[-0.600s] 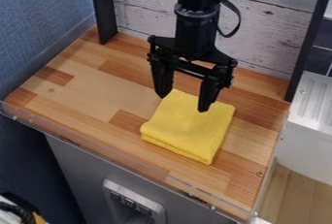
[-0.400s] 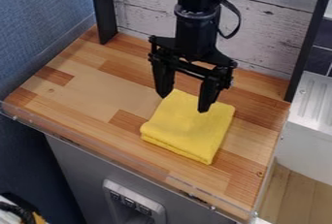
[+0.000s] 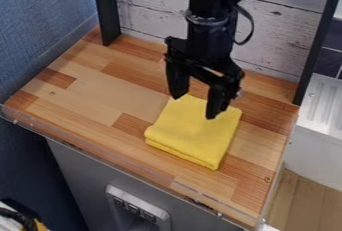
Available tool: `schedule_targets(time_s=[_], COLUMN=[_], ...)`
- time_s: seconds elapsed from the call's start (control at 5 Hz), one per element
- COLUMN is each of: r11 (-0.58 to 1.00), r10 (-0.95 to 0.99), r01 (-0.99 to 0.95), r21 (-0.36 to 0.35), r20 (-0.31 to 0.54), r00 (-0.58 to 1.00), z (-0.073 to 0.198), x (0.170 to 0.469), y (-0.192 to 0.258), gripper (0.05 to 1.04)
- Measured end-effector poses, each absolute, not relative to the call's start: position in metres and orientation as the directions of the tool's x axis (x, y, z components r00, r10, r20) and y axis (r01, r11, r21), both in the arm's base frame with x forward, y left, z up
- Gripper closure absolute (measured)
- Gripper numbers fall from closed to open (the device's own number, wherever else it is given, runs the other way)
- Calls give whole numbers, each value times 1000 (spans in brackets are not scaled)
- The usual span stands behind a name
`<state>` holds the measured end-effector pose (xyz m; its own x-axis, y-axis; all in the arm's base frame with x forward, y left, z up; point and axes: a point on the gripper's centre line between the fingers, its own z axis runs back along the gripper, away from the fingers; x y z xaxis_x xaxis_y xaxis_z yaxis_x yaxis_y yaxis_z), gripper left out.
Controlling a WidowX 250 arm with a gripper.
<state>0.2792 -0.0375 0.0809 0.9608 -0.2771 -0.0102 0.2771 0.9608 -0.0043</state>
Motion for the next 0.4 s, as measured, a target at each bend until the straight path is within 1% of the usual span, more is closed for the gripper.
schedule_targets(time_s=[0.2,0.4], r11=[924,880], r10=[-382,-475], r01=[382,475], r21=[-5,-4], r20=[-3,15], r00=[924,880], z=[77,70], x=[282,288], y=[-39,-43], gripper=[164,450])
